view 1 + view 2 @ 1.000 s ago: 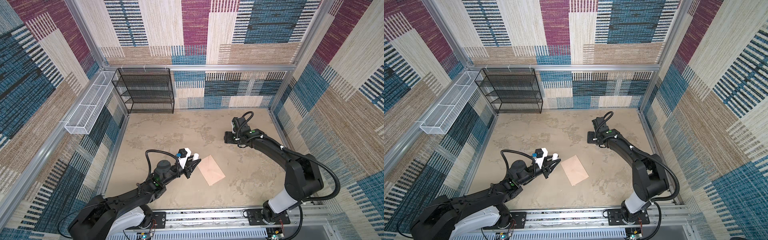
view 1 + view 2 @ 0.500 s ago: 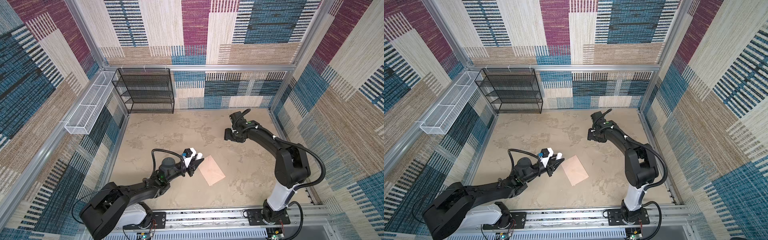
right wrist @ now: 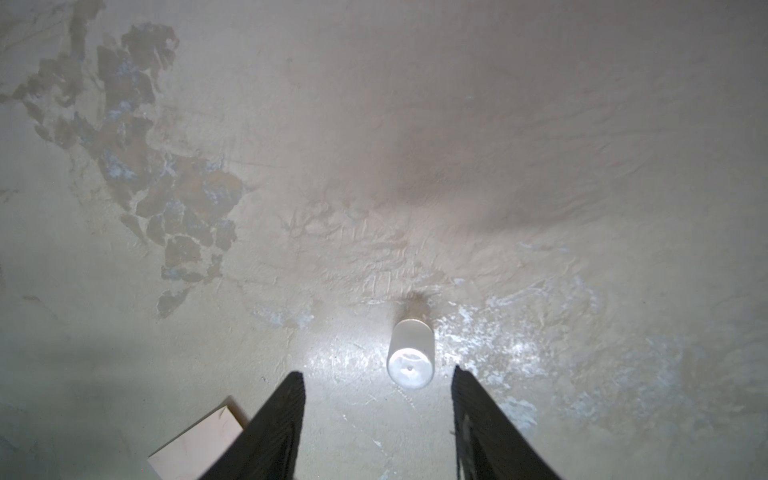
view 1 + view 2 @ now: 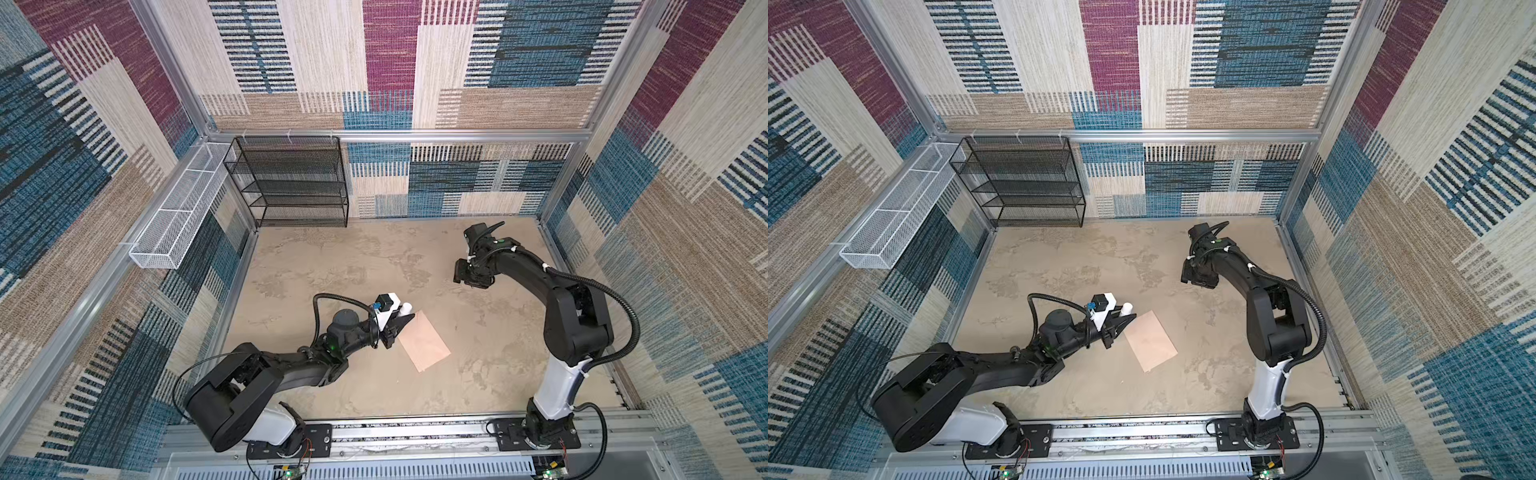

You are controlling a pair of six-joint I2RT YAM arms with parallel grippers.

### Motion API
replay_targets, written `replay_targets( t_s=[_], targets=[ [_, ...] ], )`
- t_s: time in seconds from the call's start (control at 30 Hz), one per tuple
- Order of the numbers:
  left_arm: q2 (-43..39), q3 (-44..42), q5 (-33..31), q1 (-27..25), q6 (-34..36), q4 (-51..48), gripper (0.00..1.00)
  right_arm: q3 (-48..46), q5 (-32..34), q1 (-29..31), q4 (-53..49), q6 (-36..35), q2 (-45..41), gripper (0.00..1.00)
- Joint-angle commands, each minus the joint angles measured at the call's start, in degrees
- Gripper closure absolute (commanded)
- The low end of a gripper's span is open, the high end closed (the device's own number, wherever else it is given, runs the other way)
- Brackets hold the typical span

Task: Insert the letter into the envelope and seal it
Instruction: 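Move the right gripper over the white cap while the left holds the stick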

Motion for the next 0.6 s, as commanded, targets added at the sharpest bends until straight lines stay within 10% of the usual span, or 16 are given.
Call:
replay_targets(
  t_s=[0.0,0.57],
  targets=[
    [0.7,0.6,0.9,-0.1,1.2,4.0,1.0,0.6,-0.7,-0.2,-1.0,0.7,1.1,0.4],
    [3.7,2.2,2.4,-0.1,1.9,5.0,1.0,1.2,-2.4,-0.3,-2.2,0.2,4.6,0.45]
  ],
)
